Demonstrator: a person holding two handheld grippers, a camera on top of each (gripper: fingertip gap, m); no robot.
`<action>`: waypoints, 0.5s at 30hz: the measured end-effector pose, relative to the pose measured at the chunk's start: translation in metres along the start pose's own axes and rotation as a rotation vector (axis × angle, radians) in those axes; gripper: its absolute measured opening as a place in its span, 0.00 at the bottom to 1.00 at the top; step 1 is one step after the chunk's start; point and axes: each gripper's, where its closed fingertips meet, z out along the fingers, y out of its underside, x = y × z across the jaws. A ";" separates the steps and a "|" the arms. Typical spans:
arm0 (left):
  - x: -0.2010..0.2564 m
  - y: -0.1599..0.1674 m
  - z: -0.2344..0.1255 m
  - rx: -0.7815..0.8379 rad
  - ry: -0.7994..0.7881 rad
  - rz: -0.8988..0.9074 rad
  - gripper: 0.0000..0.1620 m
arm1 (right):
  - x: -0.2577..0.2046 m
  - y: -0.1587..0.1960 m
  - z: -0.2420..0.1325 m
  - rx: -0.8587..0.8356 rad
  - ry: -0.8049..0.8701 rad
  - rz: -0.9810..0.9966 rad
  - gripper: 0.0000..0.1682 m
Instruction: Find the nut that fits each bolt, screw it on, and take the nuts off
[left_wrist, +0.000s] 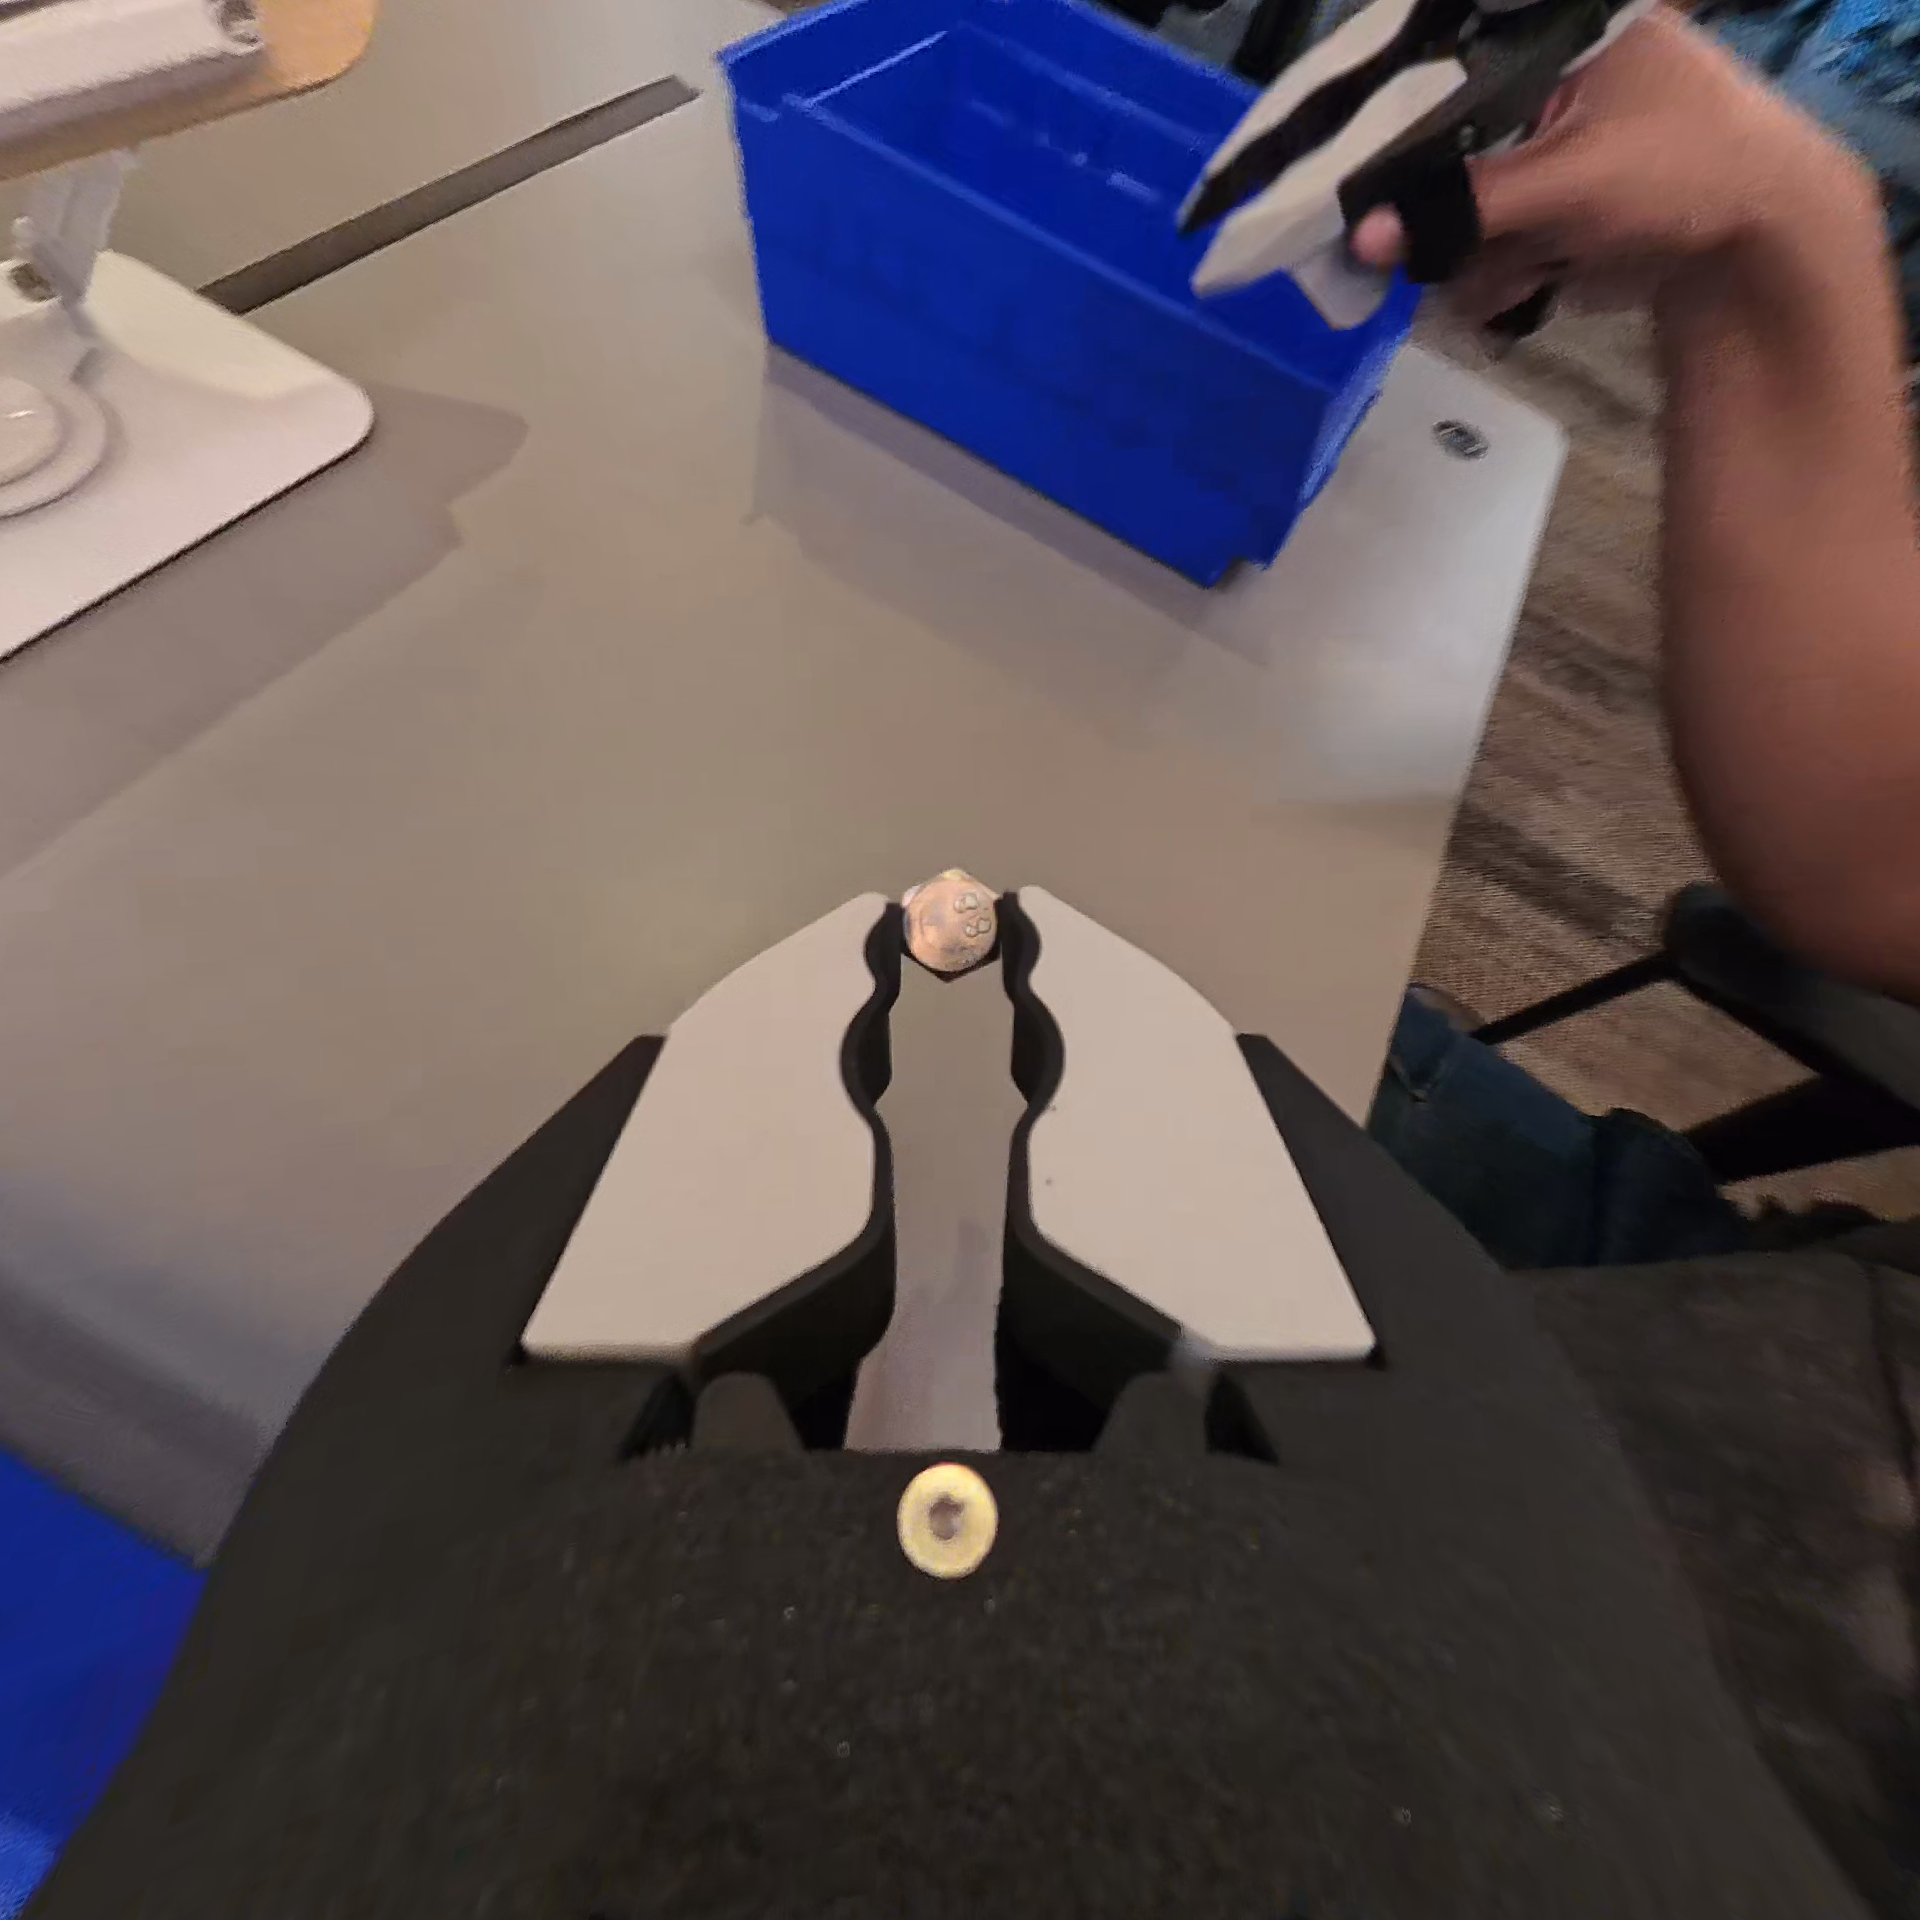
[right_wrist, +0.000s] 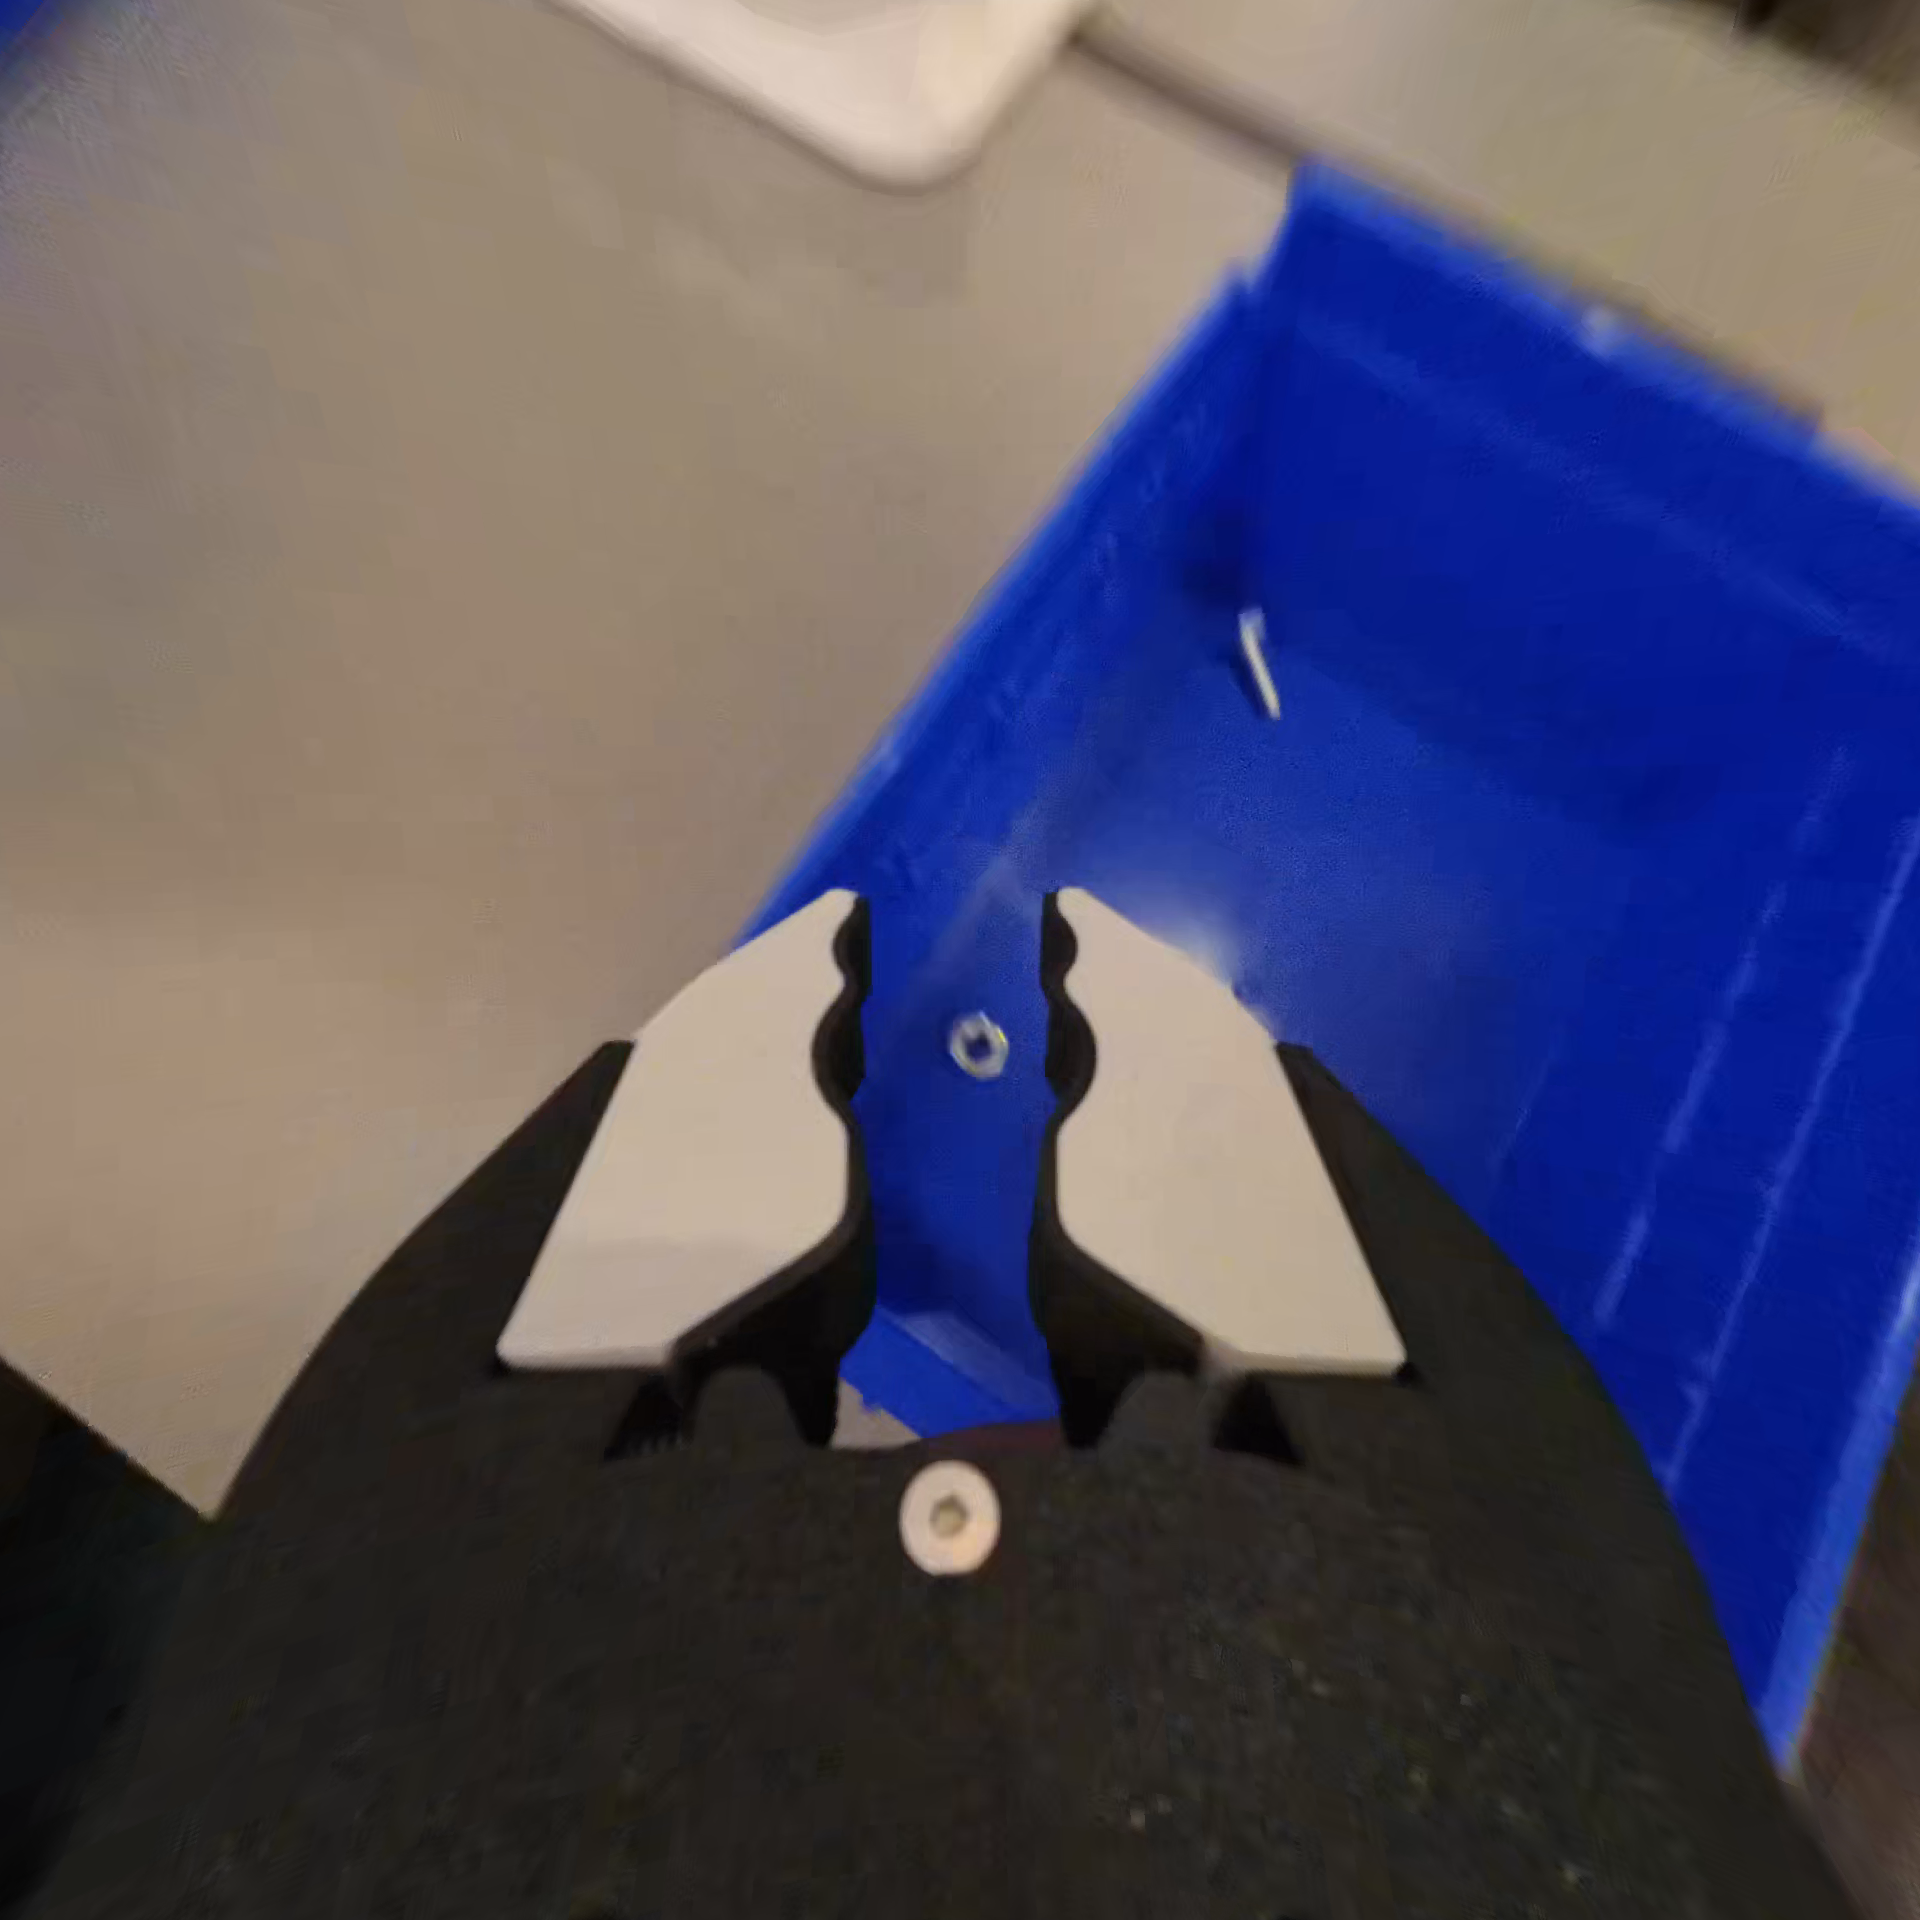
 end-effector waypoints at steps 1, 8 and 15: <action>0.005 -0.002 -0.001 0.019 0.053 -0.011 0.11 | -0.023 -0.026 -0.015 0.155 -0.076 -0.037 0.15; 0.035 -0.014 -0.007 0.123 0.308 -0.004 0.11 | -0.218 -0.075 -0.060 0.437 -0.860 -0.233 0.21; 0.050 -0.031 -0.021 0.297 0.471 -0.016 0.11 | -0.291 -0.083 -0.009 0.565 -0.981 -0.184 0.20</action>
